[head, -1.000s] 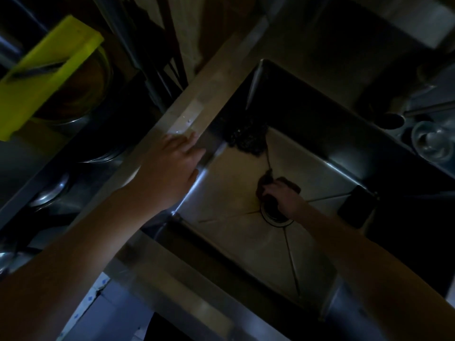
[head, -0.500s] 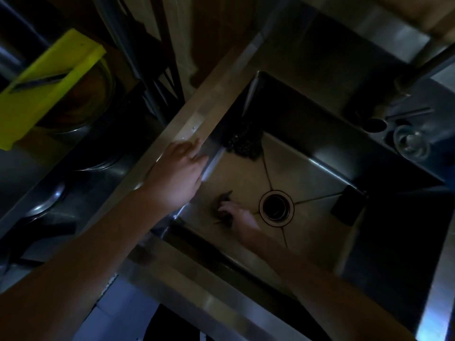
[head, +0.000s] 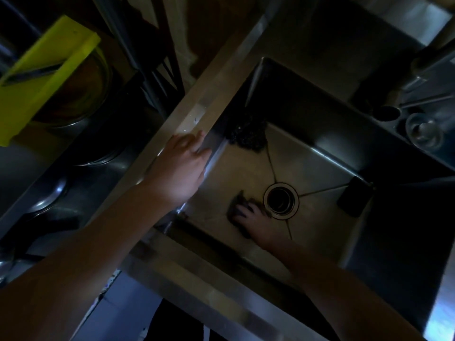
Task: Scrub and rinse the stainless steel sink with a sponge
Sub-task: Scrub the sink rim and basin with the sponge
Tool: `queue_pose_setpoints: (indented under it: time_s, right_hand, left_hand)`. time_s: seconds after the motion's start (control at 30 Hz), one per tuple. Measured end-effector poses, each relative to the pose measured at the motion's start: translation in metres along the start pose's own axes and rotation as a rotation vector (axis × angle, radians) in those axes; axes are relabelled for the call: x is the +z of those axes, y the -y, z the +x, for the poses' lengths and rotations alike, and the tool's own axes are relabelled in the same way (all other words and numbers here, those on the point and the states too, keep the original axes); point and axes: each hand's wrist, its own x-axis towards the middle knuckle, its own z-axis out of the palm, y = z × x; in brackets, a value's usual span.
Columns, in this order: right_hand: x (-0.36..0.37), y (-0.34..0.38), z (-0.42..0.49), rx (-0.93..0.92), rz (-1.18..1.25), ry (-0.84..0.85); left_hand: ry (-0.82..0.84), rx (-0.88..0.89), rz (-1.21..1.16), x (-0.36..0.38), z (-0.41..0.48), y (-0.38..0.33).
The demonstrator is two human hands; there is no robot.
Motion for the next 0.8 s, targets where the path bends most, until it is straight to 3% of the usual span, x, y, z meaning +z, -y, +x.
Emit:
queue_pose_setpoints:
  time_s: [0.13,0.27,0.6,0.8]
  right_hand:
    - [-0.006,-0.032,-0.011,0.123,0.007,-0.016]
    - [-0.008,-0.018,-0.017,0.142,-0.009,-0.066]
    - [-0.007,0.04,-0.021,-0.153,-0.08,0.094]
    - [0.012,0.024,-0.039,-0.275,-0.165,0.204]
  left_hand:
    - [0.002,-0.012,0.0,0.003,0.0,-0.001]
    - [0.01,-0.023,-0.016,0.004,0.0,0.0]
    - [0.012,-0.008,-0.031,0.004,-0.001,0.0]
    - [0.006,0.003,-0.027,0.001,-0.001,0.0]
